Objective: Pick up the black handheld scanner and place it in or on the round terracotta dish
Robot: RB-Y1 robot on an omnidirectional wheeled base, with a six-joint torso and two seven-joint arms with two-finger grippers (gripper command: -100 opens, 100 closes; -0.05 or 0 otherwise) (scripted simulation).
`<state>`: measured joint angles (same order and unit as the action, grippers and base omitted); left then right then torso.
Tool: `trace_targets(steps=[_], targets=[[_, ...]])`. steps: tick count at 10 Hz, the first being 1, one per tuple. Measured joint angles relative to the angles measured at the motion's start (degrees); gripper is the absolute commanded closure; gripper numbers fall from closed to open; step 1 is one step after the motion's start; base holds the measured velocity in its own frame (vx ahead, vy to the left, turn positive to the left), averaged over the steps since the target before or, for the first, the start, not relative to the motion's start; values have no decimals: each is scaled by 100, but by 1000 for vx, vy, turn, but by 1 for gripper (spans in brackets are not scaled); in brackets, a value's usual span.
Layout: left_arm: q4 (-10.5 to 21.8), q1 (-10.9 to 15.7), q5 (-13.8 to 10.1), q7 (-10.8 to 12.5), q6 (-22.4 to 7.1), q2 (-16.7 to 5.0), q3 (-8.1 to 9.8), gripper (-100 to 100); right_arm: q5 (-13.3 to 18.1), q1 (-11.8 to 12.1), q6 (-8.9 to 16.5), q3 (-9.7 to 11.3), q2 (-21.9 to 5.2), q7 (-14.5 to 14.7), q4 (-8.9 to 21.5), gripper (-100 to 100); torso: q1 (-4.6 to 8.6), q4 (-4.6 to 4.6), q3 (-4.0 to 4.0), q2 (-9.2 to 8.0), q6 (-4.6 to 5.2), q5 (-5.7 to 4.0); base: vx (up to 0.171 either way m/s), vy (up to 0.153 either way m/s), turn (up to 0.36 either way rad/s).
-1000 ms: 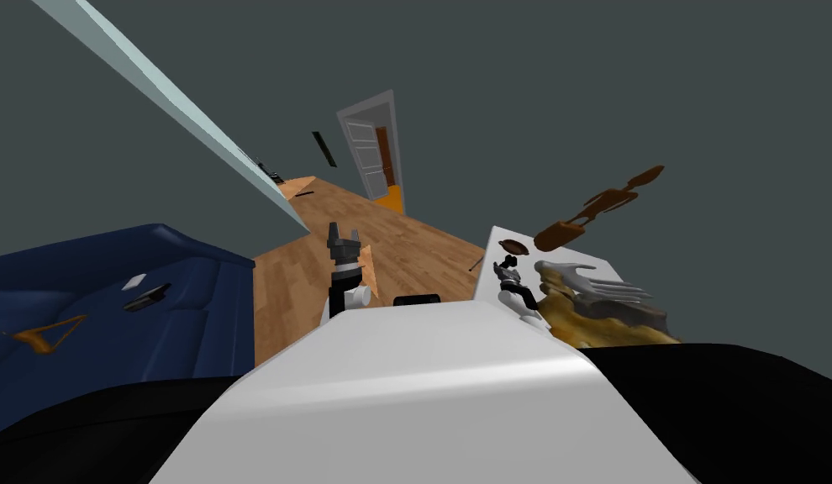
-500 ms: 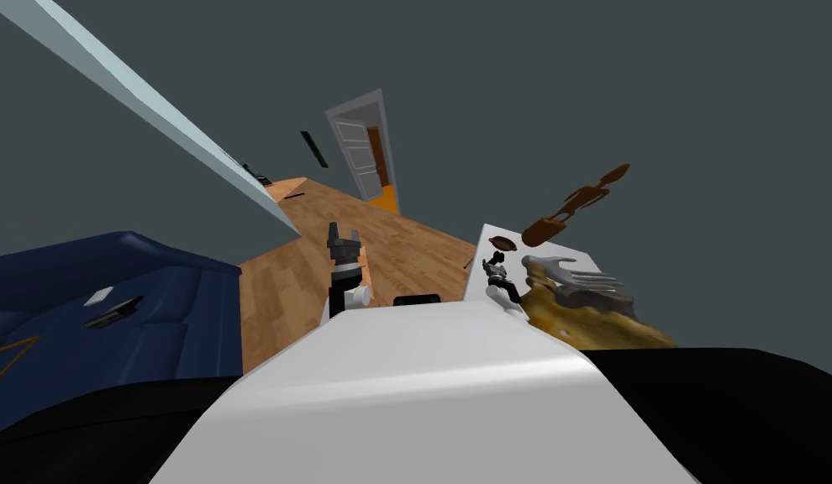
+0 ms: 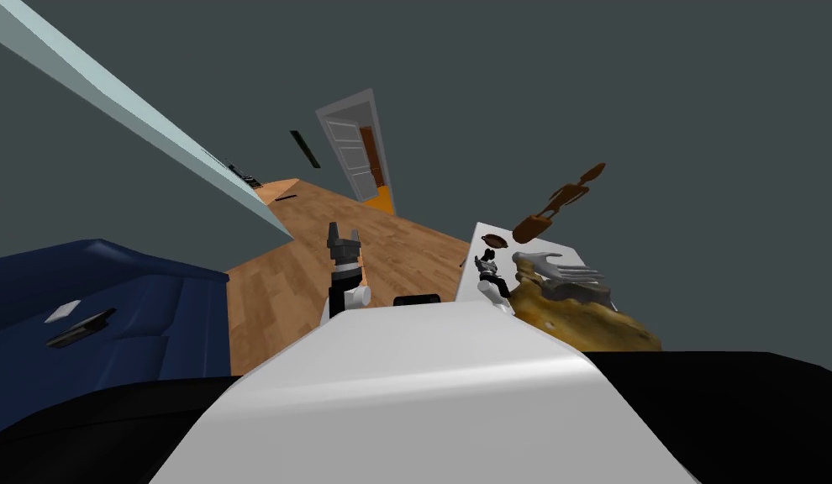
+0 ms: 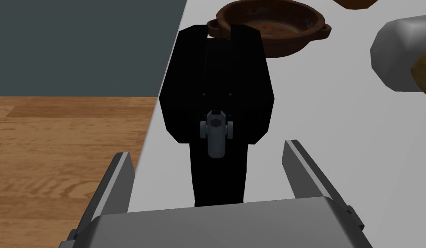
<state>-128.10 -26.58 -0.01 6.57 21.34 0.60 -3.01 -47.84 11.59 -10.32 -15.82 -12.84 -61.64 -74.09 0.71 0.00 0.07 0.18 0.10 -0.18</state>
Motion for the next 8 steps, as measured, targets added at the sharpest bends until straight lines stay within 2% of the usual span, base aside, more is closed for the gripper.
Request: trace_targets(steps=[1,3,5,7,8], targets=[[0,0,0,0,0,0,0,0,57,-154,67,-30,95,129,21,-100,5,-1,3,5,1,0,-2,-73,-58],[0,0,0,0,0,0,-1,0,119,-151,92,-41,371,375,-84,-100,-16,0,-1,-1,-1,3,-5,-50,-70],[0,0,0,0,0,0,0,0,230,-277,311,-223,751,726,-321,-100,-9,0,0,-1,-1,2,-14,-79,-97],[0,0,0,0,0,0,0,0,323,-427,419,-280,1029,1018,-392,-100,-2,0,-2,-3,-1,0,-5,-55,-17],[0,0,0,0,0,1,-1,0,343,-430,424,-287,1136,1112,-418,-100,-16,0,0,-1,-1,4,0,-58,-154]])
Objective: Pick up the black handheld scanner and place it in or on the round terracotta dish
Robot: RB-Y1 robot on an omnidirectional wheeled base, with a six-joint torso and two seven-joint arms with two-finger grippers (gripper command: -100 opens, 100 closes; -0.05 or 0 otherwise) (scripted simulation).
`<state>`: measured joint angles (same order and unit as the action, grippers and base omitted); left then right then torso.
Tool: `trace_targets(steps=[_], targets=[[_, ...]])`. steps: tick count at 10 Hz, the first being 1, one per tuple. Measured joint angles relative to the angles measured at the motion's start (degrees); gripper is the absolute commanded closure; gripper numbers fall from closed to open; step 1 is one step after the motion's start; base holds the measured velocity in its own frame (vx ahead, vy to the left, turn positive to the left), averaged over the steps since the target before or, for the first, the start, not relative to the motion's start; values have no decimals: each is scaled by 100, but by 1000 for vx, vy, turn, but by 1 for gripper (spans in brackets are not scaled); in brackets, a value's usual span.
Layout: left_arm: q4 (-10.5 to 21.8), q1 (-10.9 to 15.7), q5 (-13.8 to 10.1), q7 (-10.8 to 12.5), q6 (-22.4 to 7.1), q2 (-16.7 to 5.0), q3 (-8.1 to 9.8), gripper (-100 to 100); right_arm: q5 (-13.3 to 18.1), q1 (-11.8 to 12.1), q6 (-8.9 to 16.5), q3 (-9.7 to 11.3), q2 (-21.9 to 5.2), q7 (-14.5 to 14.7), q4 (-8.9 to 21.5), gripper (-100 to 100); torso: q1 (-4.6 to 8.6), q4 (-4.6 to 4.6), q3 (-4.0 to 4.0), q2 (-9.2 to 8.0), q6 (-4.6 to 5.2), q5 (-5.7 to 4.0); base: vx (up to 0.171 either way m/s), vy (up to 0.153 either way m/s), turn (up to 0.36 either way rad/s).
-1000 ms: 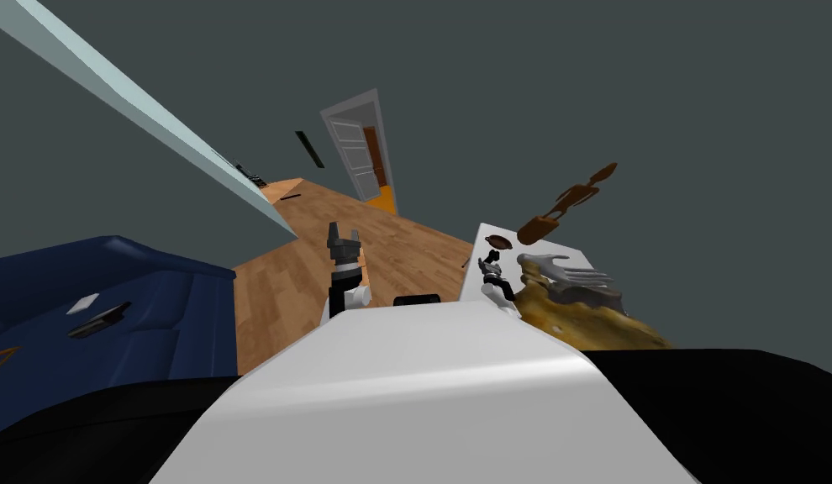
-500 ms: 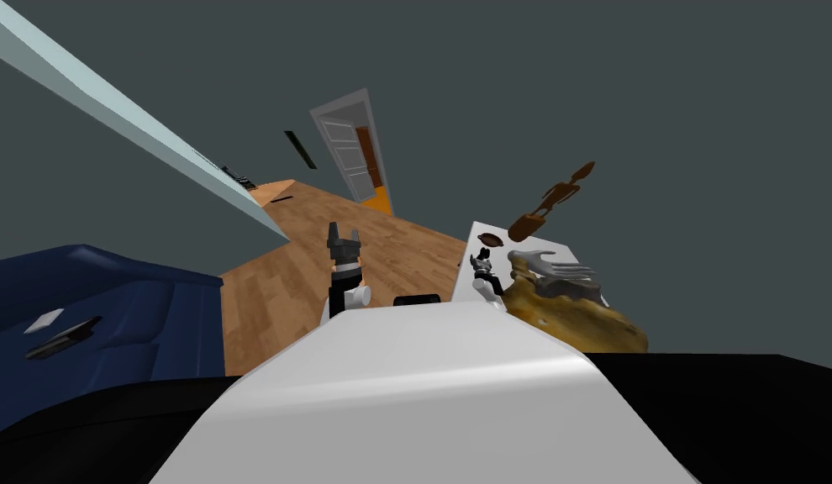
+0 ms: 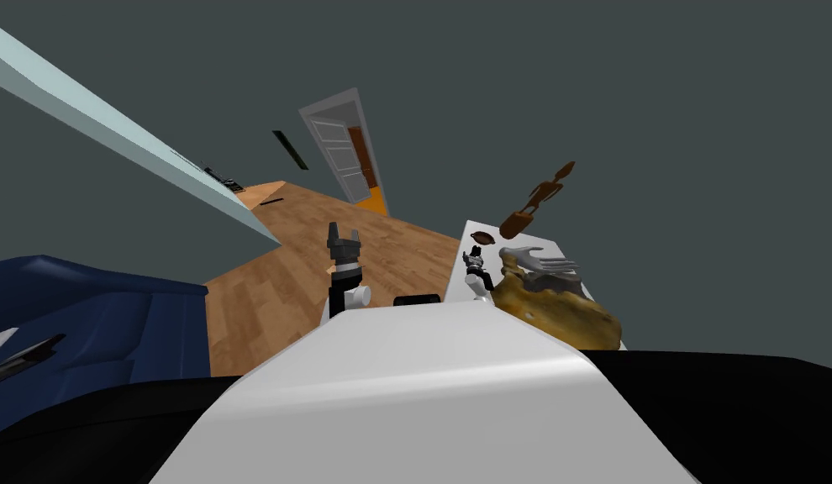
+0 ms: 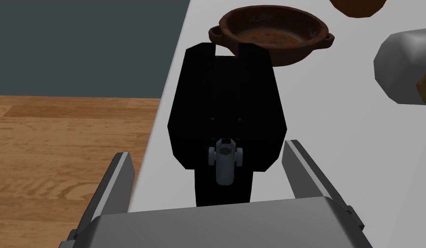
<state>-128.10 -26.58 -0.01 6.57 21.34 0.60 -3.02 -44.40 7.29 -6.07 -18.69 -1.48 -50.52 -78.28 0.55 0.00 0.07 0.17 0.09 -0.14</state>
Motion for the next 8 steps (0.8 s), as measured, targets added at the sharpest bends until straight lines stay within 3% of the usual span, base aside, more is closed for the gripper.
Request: trace_targets(steps=[2,3,7,8], targets=[[0,0,0,0,0,0,0,0,114,-86,163,-125,316,298,-224,-100,6,0,0,1,0,-1,0,-43,-27],[0,0,0,0,0,0,0,0,119,-85,193,-135,334,339,-246,100,-3,0,0,0,1,1,0,0,0],[0,0,0,0,0,0,0,0,119,-88,184,-136,330,335,-248,100,-13,-4,4,4,-1,2,0,0,0],[0,0,0,0,0,0,0,0,118,-88,185,-135,331,335,-247,0,-14,-3,4,4,0,3,0,0,0]])
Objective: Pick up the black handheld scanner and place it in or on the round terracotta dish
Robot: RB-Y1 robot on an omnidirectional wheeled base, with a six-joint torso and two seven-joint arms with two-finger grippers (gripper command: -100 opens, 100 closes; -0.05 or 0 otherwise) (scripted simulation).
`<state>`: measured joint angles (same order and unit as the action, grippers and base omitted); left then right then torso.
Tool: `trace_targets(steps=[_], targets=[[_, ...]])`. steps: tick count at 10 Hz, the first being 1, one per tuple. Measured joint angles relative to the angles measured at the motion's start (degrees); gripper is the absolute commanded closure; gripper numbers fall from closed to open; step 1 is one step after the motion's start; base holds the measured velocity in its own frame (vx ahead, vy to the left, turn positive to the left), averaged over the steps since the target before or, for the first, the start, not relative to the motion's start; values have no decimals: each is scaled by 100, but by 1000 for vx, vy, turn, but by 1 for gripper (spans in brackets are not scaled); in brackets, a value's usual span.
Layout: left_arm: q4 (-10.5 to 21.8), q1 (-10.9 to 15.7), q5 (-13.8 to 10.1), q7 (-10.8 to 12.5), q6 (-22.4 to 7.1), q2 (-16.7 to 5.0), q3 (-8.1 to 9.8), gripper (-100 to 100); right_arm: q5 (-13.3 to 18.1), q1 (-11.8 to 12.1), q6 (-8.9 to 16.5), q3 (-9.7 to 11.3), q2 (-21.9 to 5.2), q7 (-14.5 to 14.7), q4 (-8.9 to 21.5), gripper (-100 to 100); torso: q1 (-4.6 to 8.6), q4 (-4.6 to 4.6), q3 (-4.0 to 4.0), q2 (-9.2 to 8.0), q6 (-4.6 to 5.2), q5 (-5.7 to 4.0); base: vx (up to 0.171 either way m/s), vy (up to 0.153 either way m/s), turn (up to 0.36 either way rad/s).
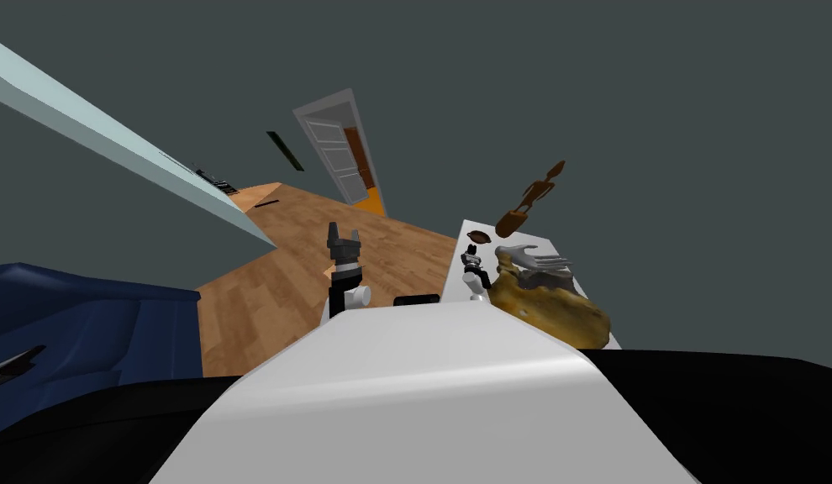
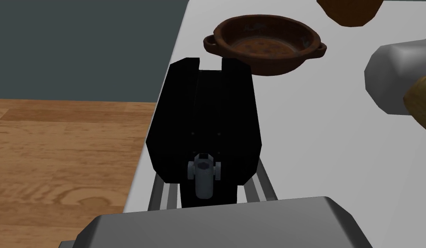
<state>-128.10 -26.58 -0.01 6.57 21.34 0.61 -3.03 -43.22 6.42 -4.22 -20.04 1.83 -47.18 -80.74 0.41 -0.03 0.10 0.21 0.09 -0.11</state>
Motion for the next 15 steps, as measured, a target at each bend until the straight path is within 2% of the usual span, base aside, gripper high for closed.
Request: trace_targets(steps=[1,2,3,6,7,9,11,12,15], targets=[[0,0,0,0,0,0,0,0,0,0,1,0,0,0,0,100,-1,0,0,0,0,1,1,62,148],[0,1,0,0,0,1,-1,0,-66,15,-146,89,-195,-143,176,100,-17,-12,9,6,-14,-12,11,120,176],[0,1,0,0,0,1,-1,0,-162,147,-328,206,-407,-332,265,100,-38,-39,26,12,-16,-33,12,113,89],[0,0,0,0,0,1,-1,0,-302,365,-425,285,-851,-772,400,100,-31,-67,46,24,-21,-67,5,80,61],[0,0,0,0,0,0,0,0,-323,372,-453,322,-948,-896,475,100,-11,-68,47,26,-20,-73,14,59,141],[0,0,0,0,0,0,0,0,-417,446,-634,434,-1258,-1193,696,100,1,-79,62,44,-27,-91,10,67,105],[0,0,0,0,0,1,0,0,-523,653,-699,474,-1525,-1446,687,100,-4,-89,67,46,-26,-103,4,65,17],[0,0,0,0,0,0,0,0,-538,646,-712,502,-1615,-1540,751,100,7,-88,66,45,-26,-105,1,68,122],[0,0,0,0,0,1,-1,0,-718,853,-961,668,-2102,-1975,998,100,-4,-98,73,49,-26,-117,14,85,89]])
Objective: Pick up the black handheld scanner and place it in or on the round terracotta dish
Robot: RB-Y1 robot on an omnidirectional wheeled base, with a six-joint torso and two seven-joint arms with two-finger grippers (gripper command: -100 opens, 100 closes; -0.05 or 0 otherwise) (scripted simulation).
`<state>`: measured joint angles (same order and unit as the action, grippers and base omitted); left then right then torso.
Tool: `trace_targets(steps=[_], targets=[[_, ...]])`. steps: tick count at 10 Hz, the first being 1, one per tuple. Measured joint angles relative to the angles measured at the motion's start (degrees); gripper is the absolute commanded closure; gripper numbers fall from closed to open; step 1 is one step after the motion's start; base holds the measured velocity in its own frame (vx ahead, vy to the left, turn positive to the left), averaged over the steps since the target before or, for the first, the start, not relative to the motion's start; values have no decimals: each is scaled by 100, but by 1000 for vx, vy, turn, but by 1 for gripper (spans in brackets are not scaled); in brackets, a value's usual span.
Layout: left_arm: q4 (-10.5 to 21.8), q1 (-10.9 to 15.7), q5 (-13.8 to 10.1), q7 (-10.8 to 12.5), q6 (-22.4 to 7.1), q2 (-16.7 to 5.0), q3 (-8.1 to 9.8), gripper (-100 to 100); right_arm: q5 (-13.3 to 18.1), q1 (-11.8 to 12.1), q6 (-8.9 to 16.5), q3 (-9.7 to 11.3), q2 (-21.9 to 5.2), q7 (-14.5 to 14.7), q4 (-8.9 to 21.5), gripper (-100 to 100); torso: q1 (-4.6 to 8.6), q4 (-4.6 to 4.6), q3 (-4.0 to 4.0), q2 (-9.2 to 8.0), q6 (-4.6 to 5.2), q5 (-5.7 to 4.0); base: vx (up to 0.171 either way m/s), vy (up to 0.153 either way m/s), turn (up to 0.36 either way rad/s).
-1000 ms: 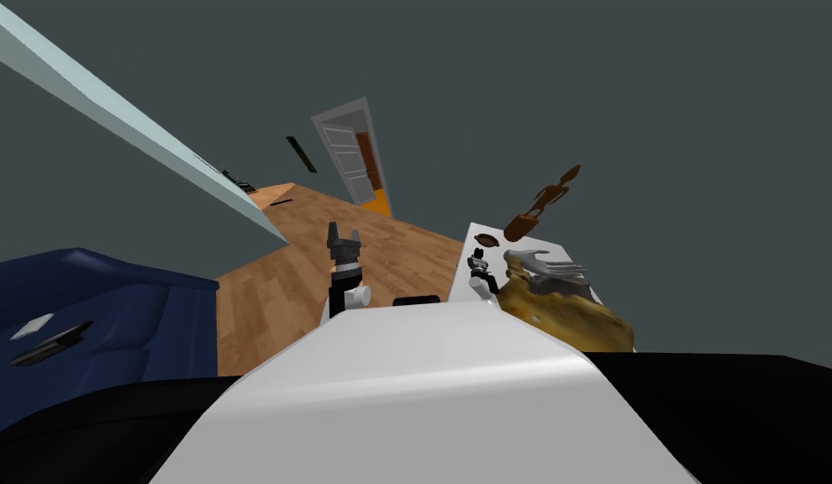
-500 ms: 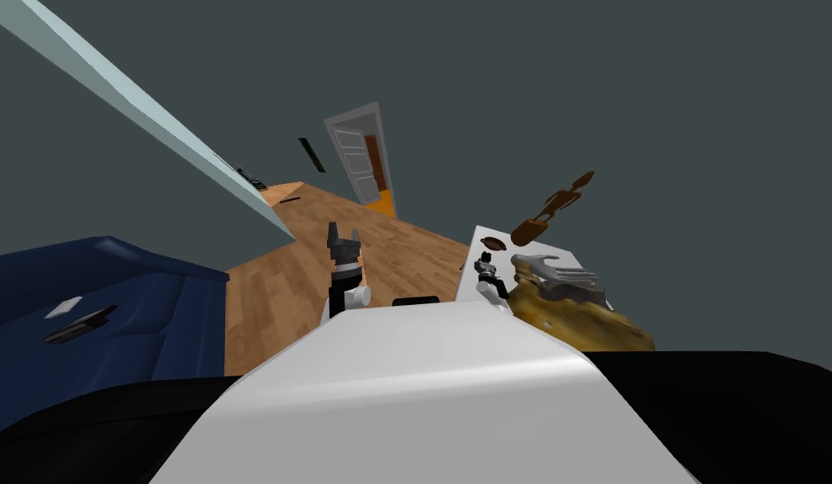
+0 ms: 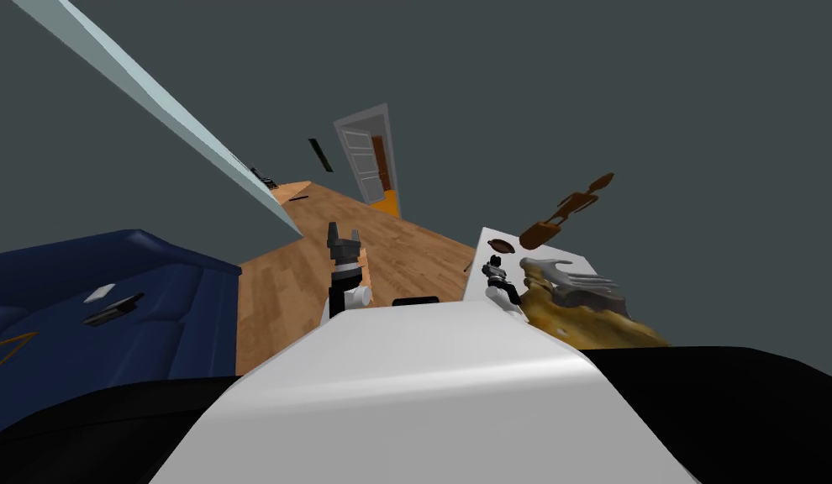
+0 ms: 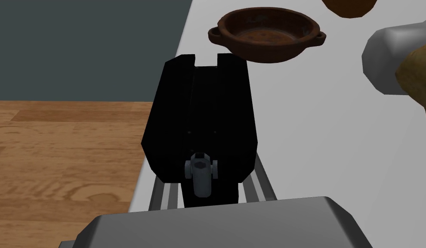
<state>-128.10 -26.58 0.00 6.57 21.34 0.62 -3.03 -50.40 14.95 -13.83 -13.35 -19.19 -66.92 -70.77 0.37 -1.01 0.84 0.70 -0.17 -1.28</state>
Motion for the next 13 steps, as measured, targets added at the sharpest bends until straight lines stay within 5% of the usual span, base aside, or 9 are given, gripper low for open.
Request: trace_targets(steps=[8,9,10,13], targets=[[0,-1,0,0,0,-1,1,0,-377,426,-522,379,-1271,-1211,585,100,10,-5,3,1,2,-4,11,63,73],[0,-1,0,0,0,-1,1,0,-381,428,-529,379,-1289,-1242,588,0,19,-6,3,0,1,-9,0,0,0],[0,0,0,0,0,-1,1,0,-380,428,-529,380,-1286,-1239,587,100,26,-5,2,-2,2,-10,15,52,-83],[0,-1,0,0,0,0,1,0,-515,489,-224,219,-1322,-1024,537,100,-12,-14,13,11,9,-5,44,113,-117]])
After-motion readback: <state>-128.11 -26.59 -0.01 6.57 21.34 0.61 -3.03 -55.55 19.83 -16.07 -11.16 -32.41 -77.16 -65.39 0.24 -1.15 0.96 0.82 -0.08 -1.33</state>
